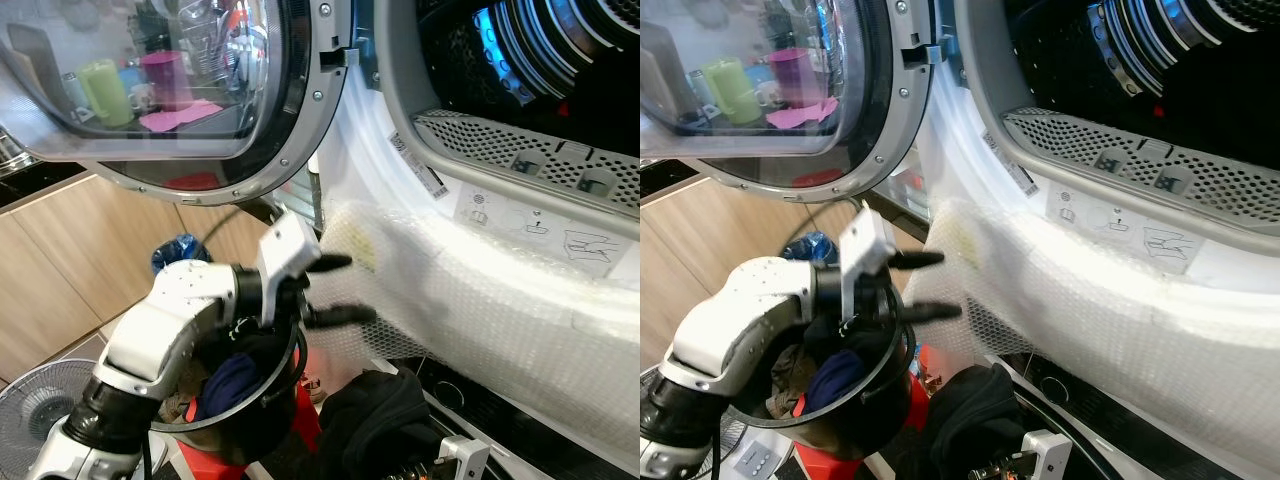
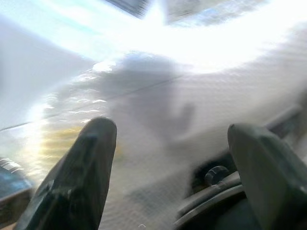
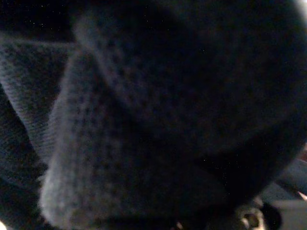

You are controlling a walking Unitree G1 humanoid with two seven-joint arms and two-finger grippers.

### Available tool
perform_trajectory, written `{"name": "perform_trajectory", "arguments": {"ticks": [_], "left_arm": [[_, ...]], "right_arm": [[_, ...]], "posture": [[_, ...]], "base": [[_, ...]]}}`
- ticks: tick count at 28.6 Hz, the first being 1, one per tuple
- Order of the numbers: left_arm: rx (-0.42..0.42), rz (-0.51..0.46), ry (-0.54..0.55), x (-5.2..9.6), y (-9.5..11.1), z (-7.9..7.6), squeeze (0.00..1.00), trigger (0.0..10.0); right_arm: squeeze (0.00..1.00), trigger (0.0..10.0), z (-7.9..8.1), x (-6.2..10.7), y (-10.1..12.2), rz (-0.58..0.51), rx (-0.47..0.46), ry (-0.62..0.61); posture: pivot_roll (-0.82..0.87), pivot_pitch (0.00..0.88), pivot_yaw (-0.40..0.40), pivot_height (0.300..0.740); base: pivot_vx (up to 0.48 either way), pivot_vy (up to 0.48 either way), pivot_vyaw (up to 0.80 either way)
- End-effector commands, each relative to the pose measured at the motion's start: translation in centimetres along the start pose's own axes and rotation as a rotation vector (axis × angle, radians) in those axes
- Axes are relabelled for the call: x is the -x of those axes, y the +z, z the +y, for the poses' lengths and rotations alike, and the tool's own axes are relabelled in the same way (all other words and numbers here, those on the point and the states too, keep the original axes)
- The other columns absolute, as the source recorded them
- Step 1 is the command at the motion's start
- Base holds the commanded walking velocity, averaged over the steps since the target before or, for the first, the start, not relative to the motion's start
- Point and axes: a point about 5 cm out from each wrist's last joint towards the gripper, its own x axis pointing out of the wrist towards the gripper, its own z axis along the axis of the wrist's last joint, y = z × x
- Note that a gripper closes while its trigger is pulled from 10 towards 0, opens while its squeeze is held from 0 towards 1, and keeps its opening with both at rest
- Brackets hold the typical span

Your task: Clothes washing

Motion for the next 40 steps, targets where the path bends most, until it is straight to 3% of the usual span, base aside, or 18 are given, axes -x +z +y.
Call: {"name": "perform_trajectory", "arguments": {"ticks": [1,7,10,13,14,15,19,24,25,31,33,37,40], "left_arm": [[0.004,0.032,0.096,1.2,-1.6,0.5,0.00,10.0],[0.008,0.052,0.179,2.1,-3.6,0.4,0.00,10.0],[0.012,0.094,0.542,5.4,-7.2,1.3,0.00,10.0],[0.006,0.110,0.639,6.6,-8.1,1.4,0.00,10.0],[-0.013,0.170,0.758,8.5,-9.9,1.3,0.00,10.0],[-0.014,0.204,0.804,9.4,-10.9,1.1,0.00,10.0],[-0.013,0.269,0.878,10.9,-13.1,0.4,0.00,10.0],[-0.019,0.256,0.903,10.7,-13.3,0.2,0.00,10.0],[-0.021,0.253,0.909,10.5,-13.5,0.2,0.00,10.0],[-0.045,0.234,0.913,9.5,-13.4,0.4,0.00,10.0],[-0.045,0.223,0.919,9.2,-13.3,0.7,0.00,10.0],[-0.048,0.231,0.922,9.1,-13.4,0.8,0.00,10.0],[-0.032,0.235,0.919,8.7,-13.7,0.8,0.00,10.0]], "right_arm": [[0.00,0.0,0.8,0.1,0.5,-0.043,-0.008,0.015],[0.00,0.0,1.0,0.9,1.0,-0.051,0.009,0.016],[0.00,0.0,2.3,2.5,2.3,-0.047,0.061,0.046],[0.00,0.0,2.5,2.5,2.9,-0.059,0.077,0.045],[0.00,0.0,2.7,2.0,4.2,-0.117,0.091,0.030],[0.00,0.0,3.0,1.8,4.9,-0.142,0.094,0.026],[0.00,0.0,4.0,1.3,7.5,-0.203,0.124,0.047],[0.00,0.0,4.5,1.0,11.5,-0.311,0.189,0.045],[0.00,0.0,4.7,0.9,13.6,-0.387,0.207,0.038],[0.00,0.0,6.5,0.3,20.5,-0.651,0.236,0.111],[0.00,0.0,7.6,-0.6,23.6,-0.756,0.220,0.156],[0.00,0.0,8.5,-1.5,25.3,-0.779,0.223,0.205],[0.00,0.0,9.5,-2.9,28.2,-0.859,0.138,0.290]], "posture": [[0.17,0.111,0.127,0.740],[0.16,0.110,0.123,0.740],[0.15,0.106,0.096,0.740],[0.15,0.102,0.089,0.740],[0.16,0.093,0.074,0.740],[0.16,0.092,0.072,0.740],[0.15,0.085,0.056,0.740],[0.14,0.076,0.051,0.740],[0.14,0.076,0.051,0.740],[0.12,0.072,0.043,0.740],[0.12,0.069,0.044,0.740],[0.11,0.066,0.043,0.740],[0.10,0.053,0.050,0.740]], "base": [[0.000,0.000,0.00],[0.000,0.000,0.00],[0.000,0.000,0.00],[0.000,0.000,0.00],[0.000,0.000,0.00],[0.000,0.000,0.00],[0.000,0.000,0.00],[0.000,0.000,0.00],[0.000,0.000,0.00],[0.000,0.000,0.00],[0.000,0.000,0.00],[0.000,0.000,0.00],[0.000,0.000,0.00]]}}
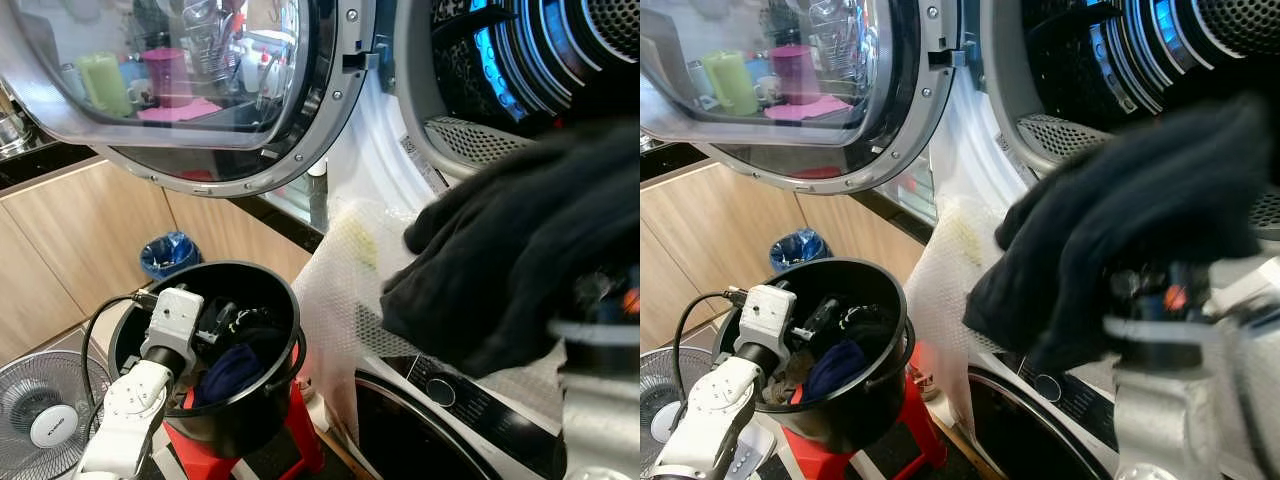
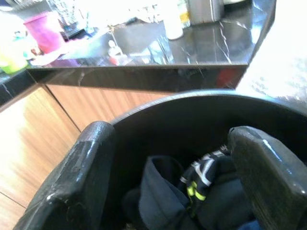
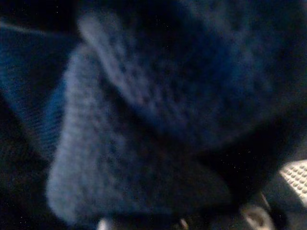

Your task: Clothes washing

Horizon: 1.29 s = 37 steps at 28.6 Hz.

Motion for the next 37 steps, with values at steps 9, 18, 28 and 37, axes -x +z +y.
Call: {"name": "perform_trajectory", "arguments": {"ticks": [9,18,28,37], "left_arm": [[0.009,0.010,-0.029,-0.8,-0.2,-1.0,0.00,10.0],[0.021,0.027,-0.043,-0.8,-0.6,-1.5,0.00,10.0],[0.063,0.057,-0.020,-0.7,-1.2,-2.2,0.00,10.0],[0.084,0.111,0.028,-0.3,-2.1,-1.9,0.00,10.0]], "right_arm": [[0.00,0.0,-2.7,-11.2,3.3,-0.034,-0.054,0.055],[0.00,0.0,-3.6,-17.3,3.9,0.036,-0.035,0.069],[0.00,0.0,-8.4,-21.4,8.0,0.140,0.341,-0.547],[0.00,10.0,-15.1,-15.7,12.9,0.124,0.773,-1.031]], "posture": [[0.08,0.049,0.056,0.740],[0.07,0.044,0.040,0.740],[0.11,0.039,-0.001,0.740],[0.11,0.051,-0.011,0.740]], "base": [[0.000,0.000,0.00],[0.000,0.000,0.00],[0.000,0.000,0.00],[0.000,0.000,0.00]]}}
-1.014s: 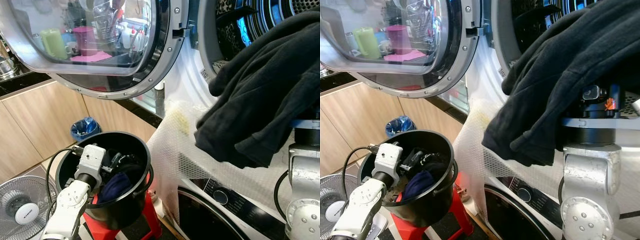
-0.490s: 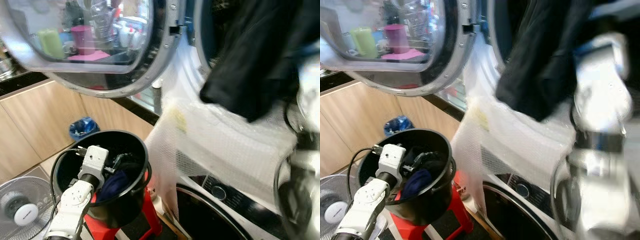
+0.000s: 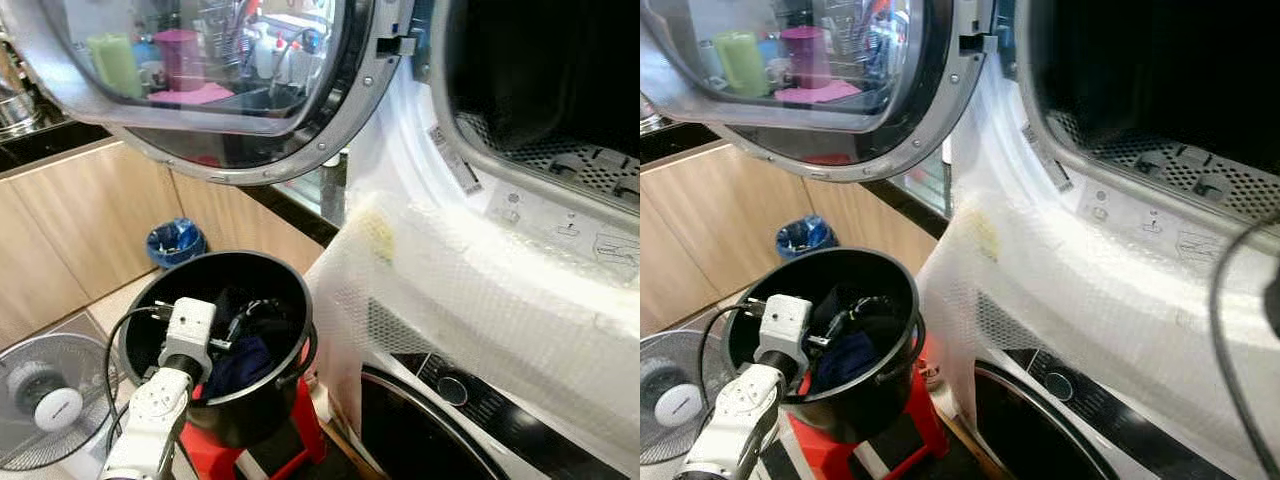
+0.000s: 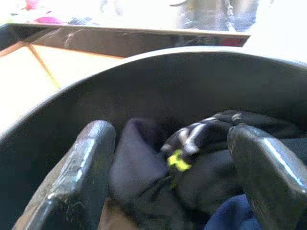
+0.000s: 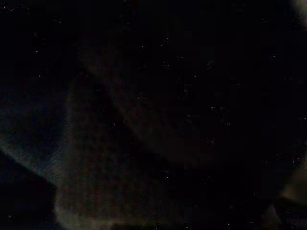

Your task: Clothes washing

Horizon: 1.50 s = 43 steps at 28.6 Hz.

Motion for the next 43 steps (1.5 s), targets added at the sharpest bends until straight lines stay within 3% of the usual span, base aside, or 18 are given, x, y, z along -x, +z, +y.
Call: {"name": "perform_trajectory", "arguments": {"ticks": [1,4,8,9,11,12,13,17,21,27,35,43], "left_arm": [[0.003,0.046,-0.017,0.2,-0.8,-0.2,0.00,10.0],[-0.003,0.058,-0.052,0.1,-0.8,-0.8,0.00,10.0],[-0.002,0.065,-0.100,0.2,-0.8,-1.5,0.00,10.0],[-0.008,0.067,-0.133,0.2,-0.7,-2.0,0.00,10.0],[-0.009,0.073,-0.161,0.2,-0.7,-2.4,0.00,10.0],[-0.008,0.076,-0.168,0.2,-0.7,-2.5,0.00,10.0],[-0.004,0.079,-0.178,0.2,-0.7,-2.6,0.00,10.0],[-0.005,0.089,-0.209,0.3,-0.8,-3.0,0.00,10.0],[-0.010,0.096,-0.244,0.4,-0.7,-3.3,0.00,10.0],[-0.009,0.093,-0.253,0.2,-0.4,-3.4,0.00,10.0],[-0.008,0.098,-0.259,0.2,-0.2,-3.3,0.00,10.0],[-0.003,0.101,-0.266,0.3,-0.1,-3.3,0.00,10.0]], "right_arm": [[0.00,10.0,-0.4,0.0,-1.4,0.026,0.042,-0.033],[0.00,10.0,-0.7,0.0,-3.1,0.073,0.111,-0.045],[0.00,10.0,0.2,0.4,-5.2,0.122,0.229,0.065],[0.00,10.0,0.8,0.8,-6.8,0.164,0.269,0.122],[0.00,10.0,0.8,1.0,-7.8,0.191,0.254,0.129],[0.30,10.0,0.8,1.0,-7.9,0.192,0.251,0.127],[1.00,10.0,0.9,1.0,-8.0,0.197,0.240,0.135],[1.00,10.0,1.7,1.2,-7.8,0.199,0.215,0.177],[1.00,10.0,2.8,1.3,-6.7,0.133,0.324,0.254],[1.00,10.0,3.3,1.4,-6.5,0.112,0.337,0.289],[1.00,10.0,2.9,1.3,-6.7,0.153,0.245,0.311],[1.00,10.0,1.8,1.0,-6.3,0.122,0.279,0.315]], "posture": [[0.12,0.051,-0.009,0.740],[0.12,0.053,-0.005,0.740],[0.12,0.054,0.002,0.740],[0.11,0.057,0.006,0.740],[0.11,0.057,0.006,0.740],[0.11,0.060,0.012,0.740],[0.11,0.060,0.013,0.740],[0.11,0.062,0.018,0.740],[0.10,0.064,0.024,0.740],[0.10,0.068,0.032,0.740],[0.10,0.066,0.032,0.740],[0.09,0.070,0.028,0.740]], "base": [[0.000,0.000,0.00],[0.000,0.000,0.00],[0.000,0.000,0.00],[0.000,0.000,0.00],[0.000,0.000,0.00],[0.000,0.000,0.00],[0.000,0.000,0.00],[0.000,0.000,0.00],[0.000,0.000,0.00],[0.000,0.000,0.00],[0.000,0.000,0.00],[0.000,0.000,0.00]]}}
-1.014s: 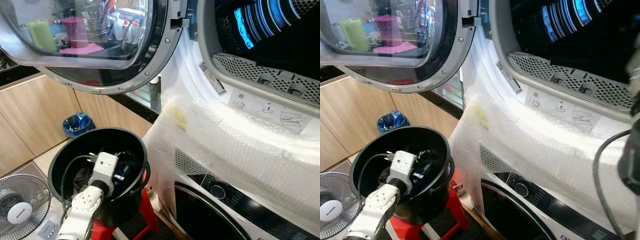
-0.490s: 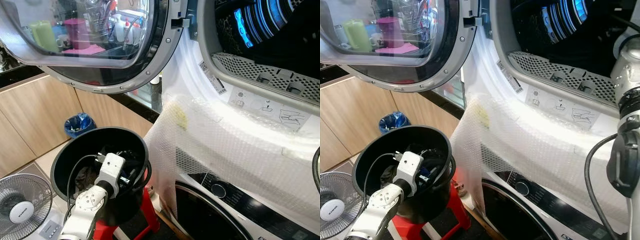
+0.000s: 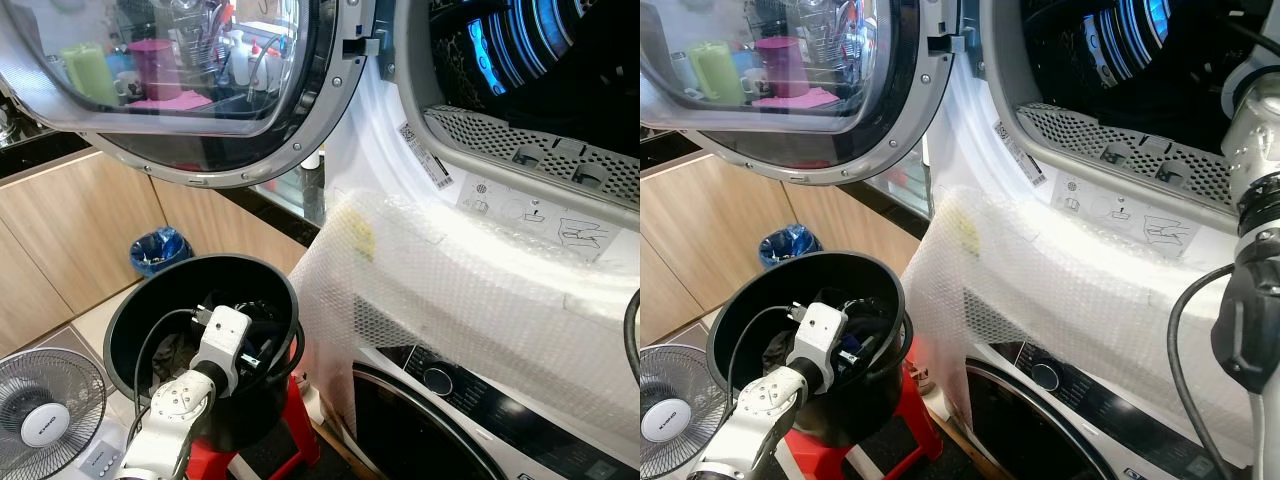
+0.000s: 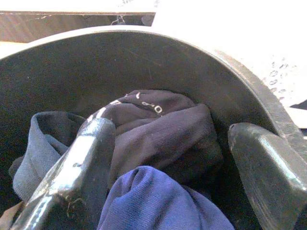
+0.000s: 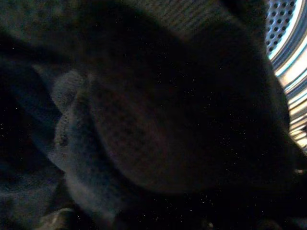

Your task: Clothes washing

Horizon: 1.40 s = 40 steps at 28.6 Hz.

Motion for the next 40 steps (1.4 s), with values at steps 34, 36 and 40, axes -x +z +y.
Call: {"name": "perform_trajectory", "arguments": {"ticks": [34,36,40], "left_arm": [[0.000,0.061,-0.069,0.6,-0.4,-0.7,0.00,10.0],[0.003,0.062,-0.070,0.6,-0.4,-0.7,0.00,10.0],[0.006,0.065,-0.073,0.7,-0.4,-0.9,0.00,10.0]], "right_arm": [[0.00,10.0,1.1,4.1,-2.3,-0.024,-0.133,0.042],[0.00,10.0,0.5,5.5,-1.3,-0.062,-0.139,0.034],[0.00,10.0,0.0,7.5,-0.4,-0.098,-0.148,0.037]], "posture": [[0.07,0.099,0.029,0.740],[0.06,0.106,0.027,0.740],[0.06,0.106,0.021,0.740]], "base": [[0.000,0.000,0.00],[0.000,0.000,0.00],[0.000,0.000,0.00]]}}
